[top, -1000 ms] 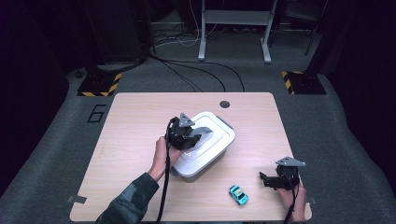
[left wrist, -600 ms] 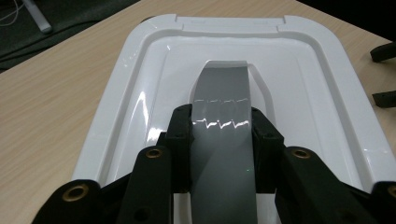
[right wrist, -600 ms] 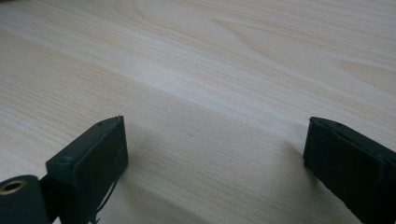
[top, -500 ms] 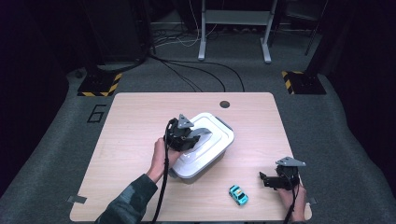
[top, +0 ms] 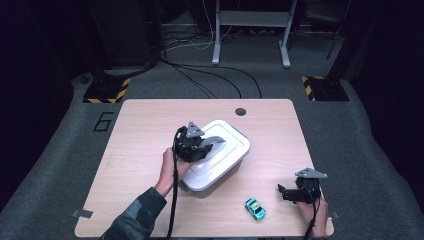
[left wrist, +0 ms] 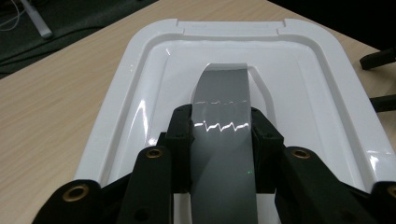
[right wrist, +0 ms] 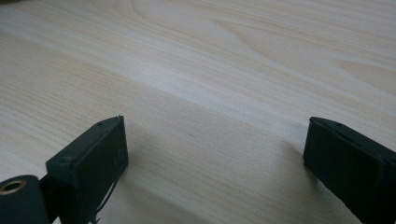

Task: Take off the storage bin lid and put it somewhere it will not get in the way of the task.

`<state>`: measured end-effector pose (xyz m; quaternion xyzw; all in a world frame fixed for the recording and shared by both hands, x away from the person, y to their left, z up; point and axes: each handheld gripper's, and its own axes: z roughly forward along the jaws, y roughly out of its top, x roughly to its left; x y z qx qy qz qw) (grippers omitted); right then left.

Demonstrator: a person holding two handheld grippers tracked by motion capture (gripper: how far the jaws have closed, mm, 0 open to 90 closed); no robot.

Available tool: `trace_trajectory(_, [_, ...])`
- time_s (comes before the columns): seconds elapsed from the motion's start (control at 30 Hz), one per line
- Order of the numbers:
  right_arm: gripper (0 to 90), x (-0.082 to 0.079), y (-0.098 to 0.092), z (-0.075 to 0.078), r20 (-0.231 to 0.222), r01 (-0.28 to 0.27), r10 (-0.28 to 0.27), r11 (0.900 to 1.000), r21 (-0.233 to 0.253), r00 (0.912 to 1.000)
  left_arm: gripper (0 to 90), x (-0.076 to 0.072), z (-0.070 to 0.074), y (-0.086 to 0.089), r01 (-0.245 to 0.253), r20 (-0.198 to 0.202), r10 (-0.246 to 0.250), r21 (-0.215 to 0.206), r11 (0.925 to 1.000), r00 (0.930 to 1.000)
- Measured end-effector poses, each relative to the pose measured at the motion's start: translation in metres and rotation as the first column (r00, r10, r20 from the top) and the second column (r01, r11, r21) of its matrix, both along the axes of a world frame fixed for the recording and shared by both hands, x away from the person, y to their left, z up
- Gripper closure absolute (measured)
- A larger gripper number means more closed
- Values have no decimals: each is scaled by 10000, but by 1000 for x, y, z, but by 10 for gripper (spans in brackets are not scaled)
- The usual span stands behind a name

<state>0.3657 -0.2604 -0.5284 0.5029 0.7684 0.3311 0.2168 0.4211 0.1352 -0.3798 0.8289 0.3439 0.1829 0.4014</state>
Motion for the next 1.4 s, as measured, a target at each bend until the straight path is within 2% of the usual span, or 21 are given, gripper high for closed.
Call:
trace_trajectory(0.3, [57, 0, 0, 0, 6, 2, -2, 10000, 0, 10000, 671, -8, 24, 10, -74, 497, 83, -182, 9998, 9987])
trace_trajectory(0.57, [58, 0, 0, 0, 8, 3, -3, 10000, 0, 10000, 671, -11, 36, 21, -218, 761, 230, -165, 9996, 9968])
trace_trajectory(1.1, [57, 0, 0, 0, 5, 7, -7, 10000, 4, 10000, 671, -9, 42, 51, -812, 1046, 830, -219, 9965, 9910])
trace_trajectory(1.4, [58, 0, 0, 0, 5, -2, 2, 10000, 16, 10000, 671, -4, 41, 75, -1405, 1054, 1426, -272, 9897, 9842])
